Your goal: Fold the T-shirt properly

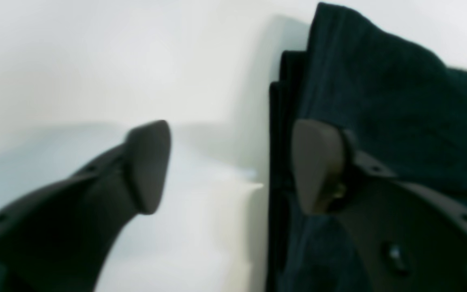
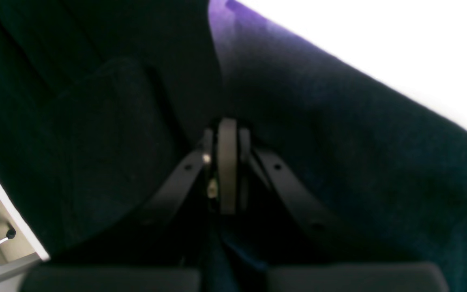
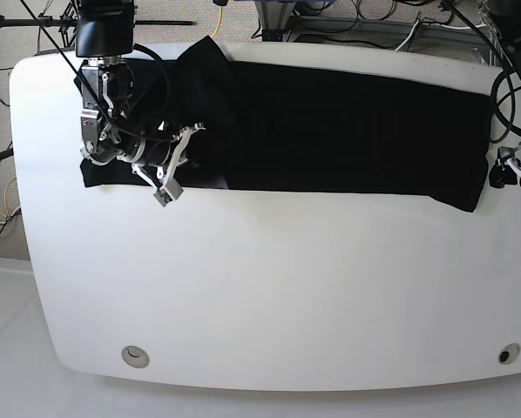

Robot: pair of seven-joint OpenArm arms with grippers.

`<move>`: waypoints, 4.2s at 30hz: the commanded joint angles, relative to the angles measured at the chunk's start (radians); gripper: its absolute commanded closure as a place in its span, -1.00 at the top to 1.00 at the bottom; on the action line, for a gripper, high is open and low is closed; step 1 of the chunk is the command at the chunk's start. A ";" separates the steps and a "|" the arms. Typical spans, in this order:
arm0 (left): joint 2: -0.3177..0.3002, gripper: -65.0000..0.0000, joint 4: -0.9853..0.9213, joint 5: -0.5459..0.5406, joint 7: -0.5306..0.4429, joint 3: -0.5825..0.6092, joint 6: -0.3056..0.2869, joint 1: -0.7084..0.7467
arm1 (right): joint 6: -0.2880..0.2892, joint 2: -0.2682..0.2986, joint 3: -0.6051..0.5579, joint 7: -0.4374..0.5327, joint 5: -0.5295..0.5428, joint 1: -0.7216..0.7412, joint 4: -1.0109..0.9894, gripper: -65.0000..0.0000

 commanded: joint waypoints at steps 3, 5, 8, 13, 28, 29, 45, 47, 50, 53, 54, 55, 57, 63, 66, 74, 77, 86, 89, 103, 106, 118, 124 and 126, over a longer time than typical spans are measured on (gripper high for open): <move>-0.043 0.47 0.094 -0.059 -0.006 -0.025 -0.005 -0.003 | -0.005 0.007 0.000 -0.011 -0.029 0.006 0.004 -1.00; -0.046 0.48 0.094 -0.074 -0.006 -0.031 -0.005 0.000 | -0.004 0.008 0.000 -0.010 -0.027 0.007 0.003 -1.00; -0.056 0.55 0.046 -0.122 -0.035 -0.031 -0.005 0.007 | -0.004 0.006 0.001 -0.013 -0.016 0.011 0.004 -1.00; -0.045 0.57 0.001 -0.143 -0.079 -0.030 -0.005 0.011 | -0.003 0.006 0.001 -0.011 -0.014 0.011 0.005 -1.00; 0.008 -0.16 -0.004 -0.120 -0.094 0.013 -0.005 0.022 | -0.007 0.006 0.004 -0.022 -0.020 0.009 0.009 -1.00; 0.012 -0.23 -0.003 -0.120 -0.087 0.009 -0.005 0.023 | -0.008 0.006 0.004 -0.021 -0.022 0.009 0.009 -1.00; 0.061 -0.53 0.039 -0.101 -0.082 0.075 -0.005 0.039 | -0.010 0.008 0.002 -0.023 -0.027 0.008 0.008 -1.00; 0.062 -0.60 0.042 -0.100 -0.099 0.082 -0.005 0.046 | -0.011 0.008 0.002 -0.025 -0.028 0.009 0.009 -1.00; 0.064 -0.83 0.030 -0.107 -0.142 0.078 -0.005 0.057 | -0.012 0.008 0.004 -0.024 -0.031 0.008 0.013 -1.00; 0.064 -0.90 0.029 -0.108 -0.154 0.080 -0.005 0.063 | -0.012 0.008 0.004 -0.024 -0.032 0.009 0.012 -1.00; 0.064 -0.91 0.030 -0.110 -0.156 0.080 -0.005 0.063 | -0.012 0.008 0.005 -0.025 -0.033 0.009 0.012 -1.00; 0.063 -0.92 0.031 -0.112 -0.158 0.080 -0.005 0.064 | -0.012 0.008 0.005 -0.025 -0.033 0.008 0.012 -1.00; 0.061 -0.91 0.033 -0.120 -0.157 0.082 -0.005 0.065 | -0.012 0.008 0.005 -0.026 -0.034 0.008 0.014 -1.00; 0.048 0.02 0.027 -0.225 -0.118 0.094 -0.005 0.069 | -0.007 0.006 -0.001 -0.033 -0.034 0.004 0.012 -1.00; 0.047 0.34 0.022 -0.227 -0.129 0.102 -0.005 0.068 | -0.009 0.007 -0.003 -0.037 -0.038 0.005 0.010 -1.00; 0.053 0.19 0.002 -0.105 -0.206 0.134 -0.005 0.052 | -0.006 0.005 0.000 -0.040 -0.027 0.009 0.011 -1.00; 0.054 0.15 0.003 -0.096 -0.207 0.122 -0.005 0.050 | -0.006 0.005 -0.001 -0.041 -0.027 0.008 0.012 -1.00; 0.024 0.13 0.063 -0.129 -0.014 -0.096 -0.005 0.057 | -0.006 0.004 0.000 -0.031 -0.023 0.008 0.009 -1.00; 0.011 0.10 0.074 -0.142 0.059 -0.171 -0.005 0.057 | -0.006 0.004 0.001 -0.032 -0.022 0.009 0.009 -1.00; -0.042 0.50 -0.056 -0.203 0.021 -0.212 -0.005 0.039 | -0.009 0.002 -0.003 -0.036 -0.032 0.007 0.012 -1.00; -0.037 0.70 -0.110 -0.193 0.017 -0.196 -0.005 0.030 | -0.010 0.001 -0.005 -0.037 -0.034 0.007 0.011 -1.00; 0.007 0.48 -0.149 -0.157 -0.113 -0.064 -0.005 0.021 | -0.004 -0.001 -0.006 -0.043 -0.033 0.002 0.016 -1.00; 0.027 0.06 -0.135 -0.151 -0.166 0.016 -0.005 0.019 | -0.007 -0.001 -0.002 -0.039 -0.027 0.003 0.019 -1.00; 0.028 0.03 -0.129 -0.152 -0.165 0.028 -0.005 0.019 | -0.007 -0.002 -0.002 -0.039 -0.027 0.003 0.019 -1.00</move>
